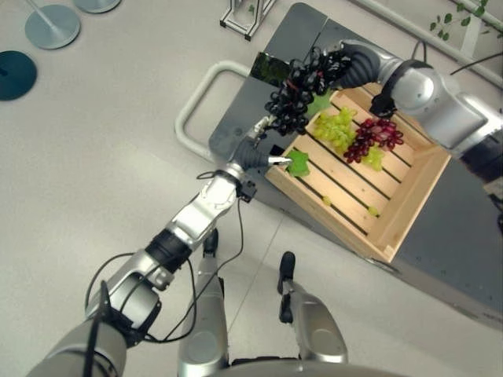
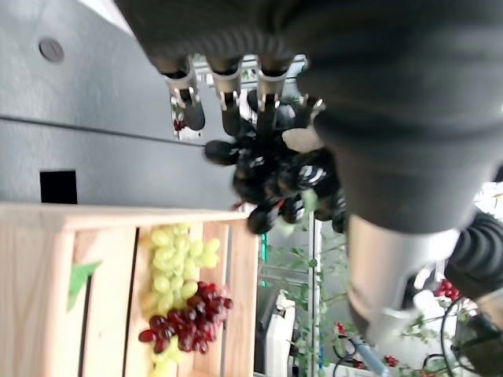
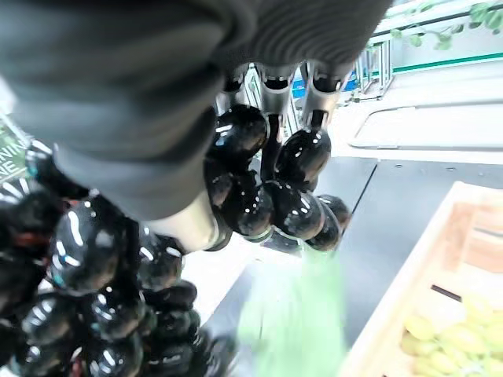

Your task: Pick up the fruits from the basket on one side to the basket on the other side

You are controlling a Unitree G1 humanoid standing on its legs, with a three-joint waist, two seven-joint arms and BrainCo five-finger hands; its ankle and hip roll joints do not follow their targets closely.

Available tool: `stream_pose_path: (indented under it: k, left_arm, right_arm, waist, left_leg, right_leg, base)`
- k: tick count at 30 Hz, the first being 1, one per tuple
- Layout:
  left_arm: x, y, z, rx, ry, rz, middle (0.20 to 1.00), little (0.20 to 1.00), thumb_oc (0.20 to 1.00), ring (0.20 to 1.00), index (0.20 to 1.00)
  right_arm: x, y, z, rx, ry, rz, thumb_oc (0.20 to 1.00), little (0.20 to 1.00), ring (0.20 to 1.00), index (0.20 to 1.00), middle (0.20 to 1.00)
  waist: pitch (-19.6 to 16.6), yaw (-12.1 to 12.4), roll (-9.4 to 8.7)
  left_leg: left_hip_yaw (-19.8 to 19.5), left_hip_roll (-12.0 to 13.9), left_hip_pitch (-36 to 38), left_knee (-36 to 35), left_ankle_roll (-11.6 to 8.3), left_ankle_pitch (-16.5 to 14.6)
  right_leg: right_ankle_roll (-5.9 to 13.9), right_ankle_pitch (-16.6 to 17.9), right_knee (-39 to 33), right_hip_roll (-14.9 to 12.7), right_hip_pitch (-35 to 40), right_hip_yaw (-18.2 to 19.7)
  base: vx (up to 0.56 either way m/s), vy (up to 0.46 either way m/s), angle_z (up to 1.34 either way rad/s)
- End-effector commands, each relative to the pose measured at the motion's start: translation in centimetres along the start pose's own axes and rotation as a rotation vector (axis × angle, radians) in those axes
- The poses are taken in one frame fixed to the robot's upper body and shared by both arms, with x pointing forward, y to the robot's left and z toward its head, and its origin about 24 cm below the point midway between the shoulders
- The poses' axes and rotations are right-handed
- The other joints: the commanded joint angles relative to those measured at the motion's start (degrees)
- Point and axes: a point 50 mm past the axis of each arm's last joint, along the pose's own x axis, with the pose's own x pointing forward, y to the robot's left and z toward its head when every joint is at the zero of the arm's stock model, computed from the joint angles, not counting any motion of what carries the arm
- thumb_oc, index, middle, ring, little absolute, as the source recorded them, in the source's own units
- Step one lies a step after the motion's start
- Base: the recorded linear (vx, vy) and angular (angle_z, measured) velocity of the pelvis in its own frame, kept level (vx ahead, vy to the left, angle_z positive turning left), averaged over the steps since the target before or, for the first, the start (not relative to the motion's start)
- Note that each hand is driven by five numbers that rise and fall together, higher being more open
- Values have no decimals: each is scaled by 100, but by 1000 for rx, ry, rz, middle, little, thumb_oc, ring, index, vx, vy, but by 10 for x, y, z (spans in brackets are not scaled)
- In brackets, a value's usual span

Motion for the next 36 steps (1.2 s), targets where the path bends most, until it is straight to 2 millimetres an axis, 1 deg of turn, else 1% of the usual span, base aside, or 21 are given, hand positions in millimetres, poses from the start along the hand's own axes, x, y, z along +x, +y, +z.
stream_pose_path:
  k: [1,2,4,8,9,11,12,15,20,22,23,24,27,30,31,33,34,35,36]
  left_arm:
    - [-3,-3,13,0,-101,22,1000,1000,1000,1000,1000]
    - [-6,0,10,-2,-93,30,1000,1000,1000,1000,1000]
    - [-8,1,7,-8,-83,34,1000,1000,1000,1000,1000]
    - [-21,8,-3,-21,-48,39,1000,1000,1000,1000,1000]
    - [-21,8,-3,-20,-47,38,1000,1000,1000,1000,1000]
    - [-33,16,-12,-51,-19,65,1000,1000,1000,1000,1000]
    - [-35,18,-12,-58,-17,75,1000,1000,1000,1000,1000]
    - [-37,19,-13,-60,-14,76,1000,1000,1000,1000,1000]
    - [-33,21,-6,-54,-44,86,1000,1000,1000,1000,1000]
    - [-31,21,-3,-50,-54,89,1000,1000,1000,1000,1000]
    - [-26,16,-2,-22,-47,52,1000,1000,1000,1000,1000]
    - [-26,16,-2,-21,-48,51,1000,1000,1000,1000,1000]
    - [-18,14,5,20,-67,23,1000,1000,1000,1000,1000]
    - [-5,-2,5,71,-42,-71,1000,1000,1000,1000,1000]
    - [-1,-4,7,73,-46,-74,1000,1000,1000,1000,1000]
    - [7,-14,8,89,-35,-131,1000,1000,1000,1000,1000]
    - [11,-16,12,100,-44,-141,1000,1000,1000,1000,1000]
    - [12,-16,12,101,-45,-140,1000,1000,1000,1000,1000]
    - [17,-21,17,114,-56,-157,1000,1000,1000,1000,1000]
  right_arm:
    - [0,-6,1,-55,-7,-73,200,200,200,200,200]
    - [-2,-7,-5,-78,17,-76,200,200,200,200,200]
    - [-4,-6,-8,-84,26,-74,200,200,200,200,200]
    - [-14,-8,-25,-98,80,-81,200,200,200,200,200]
    - [-14,-7,-26,-97,80,-81,200,200,200,200,200]
    - [-24,-8,-42,-98,127,-77,200,200,200,200,200]
    - [-27,-6,-47,-95,144,-72,200,200,200,200,200]
    - [-32,-5,-53,-91,164,-63,200,200,200,200,200]
    - [-35,4,-59,-79,182,-33,200,200,200,200,200]
    - [-35,7,-59,-70,180,-24,200,200,200,200,200]
    - [-34,9,-58,-51,176,-27,200,200,200,200,200]
    - [-34,9,-58,-50,177,-28,200,200,200,200,200]
    - [-29,9,-50,-39,150,-25,200,200,200,200,200]
    - [-18,4,-36,-85,134,6,200,200,200,200,200]
    - [-14,4,-34,-84,133,7,200,200,200,200,200]
    - [-5,5,-24,-88,115,10,200,200,200,200,200]
    - [0,5,-18,-79,100,7,200,200,200,200,200]
    - [0,5,-17,-80,100,6,200,200,200,200,200]
    - [6,10,-9,-69,76,11,200,200,200,200,200]
  waist:
    - [-813,140,-217]
    - [-827,144,-187]
    - [-844,147,-177]
    - [-866,163,-113]
    - [-870,166,-118]
    - [-872,186,-92]
    - [-874,189,-85]
    - [-888,202,-91]
    - [-918,200,-86]
    - [-926,195,-81]
    - [-954,166,-65]
    - [-950,170,-67]
    - [-982,150,-68]
    - [-1040,117,-87]
    - [-1048,99,-77]
    - [-1069,70,-71]
    - [-1075,53,-63]
    - [-1068,51,-62]
    - [-1086,31,-47]
  left_leg:
    - [-62,166,-48,146,-408,-626]
    - [-66,158,-51,149,-409,-626]
    - [-72,154,-57,156,-408,-630]
    - [-80,147,-55,173,-400,-647]
    - [-81,147,-54,174,-400,-648]
    - [-99,136,-69,199,-399,-662]
    - [-100,133,-68,200,-400,-661]
    - [-108,132,-76,208,-402,-661]
    - [-120,129,-80,226,-404,-671]
    - [-125,126,-82,230,-402,-676]
    - [-120,124,-77,239,-401,-681]
    - [-122,123,-78,241,-401,-682]
    - [-123,120,-64,242,-397,-687]
    - [-90,128,-49,243,-405,-691]
    - [-82,131,-44,243,-406,-692]
    - [-79,144,-21,248,-410,-695]
    - [-74,144,-17,253,-410,-696]
    - [-73,144,-17,254,-410,-696]
    - [-71,146,-14,262,-411,-695]
  right_leg:
    - [131,-876,546,-201,-369,76]
    - [128,-881,544,-205,-362,77]
    - [125,-887,548,-205,-358,73]
    - [127,-911,571,-216,-335,51]
    - [127,-912,572,-216,-333,49]
    - [121,-930,584,-228,-336,47]
    - [120,-932,582,-231,-330,37]
    - [119,-945,576,-234,-312,23]
    - [108,-979,600,-234,-298,14]
    - [106,-983,604,-235,-290,12]
    - [108,-985,612,-240,-284,9]
    - [109,-985,612,-241,-284,8]
    - [113,-988,618,-240,-281,28]
    - [111,-995,626,-246,-275,41]
    - [109,-993,622,-249,-267,46]
    - [114,-989,623,-250,-258,49]
    - [116,-988,627,-249,-255,53]
    - [116,-989,627,-249,-256,54]
    - [115,-992,636,-245,-256,60]
  base:
    - [0,0,0]
    - [0,0,0]
    - [0,0,0]
    - [0,0,0]
    - [0,0,0]
    - [0,0,0]
    - [0,0,0]
    - [0,0,0]
    - [0,0,0]
    - [0,0,0]
    - [0,0,0]
    - [0,0,0]
    - [0,0,0]
    - [0,0,0]
    - [0,0,0]
    - [0,0,0]
    - [0,0,0]
    - [0,0,0]
    - [0,0,0]
